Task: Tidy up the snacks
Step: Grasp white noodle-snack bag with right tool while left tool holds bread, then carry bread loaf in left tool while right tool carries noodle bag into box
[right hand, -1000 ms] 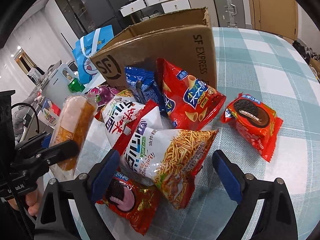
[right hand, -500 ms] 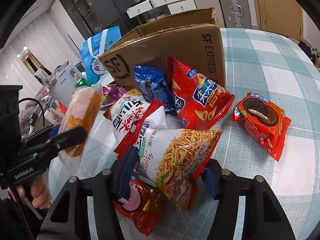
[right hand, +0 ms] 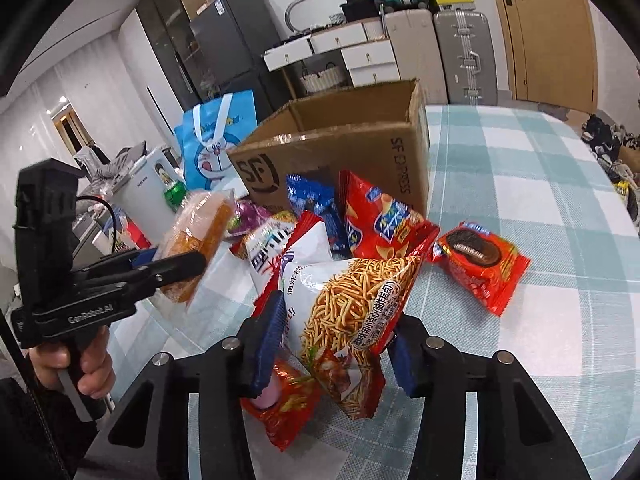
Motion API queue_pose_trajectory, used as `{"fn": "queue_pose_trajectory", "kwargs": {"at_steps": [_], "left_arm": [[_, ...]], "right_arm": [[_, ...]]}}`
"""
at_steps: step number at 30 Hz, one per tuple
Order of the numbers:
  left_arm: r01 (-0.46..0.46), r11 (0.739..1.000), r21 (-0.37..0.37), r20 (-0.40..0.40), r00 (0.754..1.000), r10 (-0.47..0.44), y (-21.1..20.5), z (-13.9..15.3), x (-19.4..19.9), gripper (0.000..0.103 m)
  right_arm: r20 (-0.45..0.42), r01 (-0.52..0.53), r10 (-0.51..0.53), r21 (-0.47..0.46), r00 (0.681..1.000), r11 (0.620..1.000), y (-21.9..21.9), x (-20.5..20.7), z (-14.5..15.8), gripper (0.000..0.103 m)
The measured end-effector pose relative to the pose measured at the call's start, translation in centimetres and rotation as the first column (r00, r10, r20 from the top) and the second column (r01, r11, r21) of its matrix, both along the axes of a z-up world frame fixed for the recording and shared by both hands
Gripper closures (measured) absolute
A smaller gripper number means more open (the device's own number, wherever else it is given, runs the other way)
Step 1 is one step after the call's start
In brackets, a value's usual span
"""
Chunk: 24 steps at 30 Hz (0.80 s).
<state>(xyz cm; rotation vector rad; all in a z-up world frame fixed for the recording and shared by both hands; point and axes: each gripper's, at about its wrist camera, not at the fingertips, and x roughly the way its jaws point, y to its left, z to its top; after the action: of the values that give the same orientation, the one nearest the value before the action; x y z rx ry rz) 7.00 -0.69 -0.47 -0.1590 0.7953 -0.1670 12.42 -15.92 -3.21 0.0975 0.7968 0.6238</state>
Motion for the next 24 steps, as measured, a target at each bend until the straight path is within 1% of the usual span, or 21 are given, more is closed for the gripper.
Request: {"fn": "queue_pose_trajectory", "kwargs": {"at_steps": [5, 10, 16, 19, 24], "left_arm": [[-0.007, 1.000, 0.028, 0.037, 0.999, 0.006, -0.1, 1.2, 0.0, 0.069], [0.006, 1.000, 0.029, 0.081, 0.997, -0.009, -0.2, 3.0, -0.1, 0.069], [0.029, 0.999, 0.024, 0.126, 0.991, -0.032, -0.2, 5.3, 0.2, 0.069], [0.034, 0.999, 0.028, 0.150, 0.988, -0.037, -0.2, 6.8, 0.5, 0.069], [0.029, 0.999, 0.034, 0.187, 0.982, -0.034, -0.1, 9.4, 1.1, 0.069]], "right_arm": [[0.066, 0.024, -0.025, 0.015, 0.998, 1.000, -1.2, -1.3, 2.5, 0.055], [0.134, 0.045, -0.037, -0.053, 0.990, 0.998, -1.4, -2.4, 5.8, 0.055], [0.202, 0.100, -0.072, -0.131, 0.977, 0.986, -1.9, -3.1, 9.8, 0.055], [0.236, 0.123, -0.083, -0.159, 0.968, 0.980, -1.7, -3.3, 12.0, 0.055], [0.280, 0.134, -0.081, -0.175, 0.957, 0.975, -1.4, -3.0, 14.8, 0.055]]}}
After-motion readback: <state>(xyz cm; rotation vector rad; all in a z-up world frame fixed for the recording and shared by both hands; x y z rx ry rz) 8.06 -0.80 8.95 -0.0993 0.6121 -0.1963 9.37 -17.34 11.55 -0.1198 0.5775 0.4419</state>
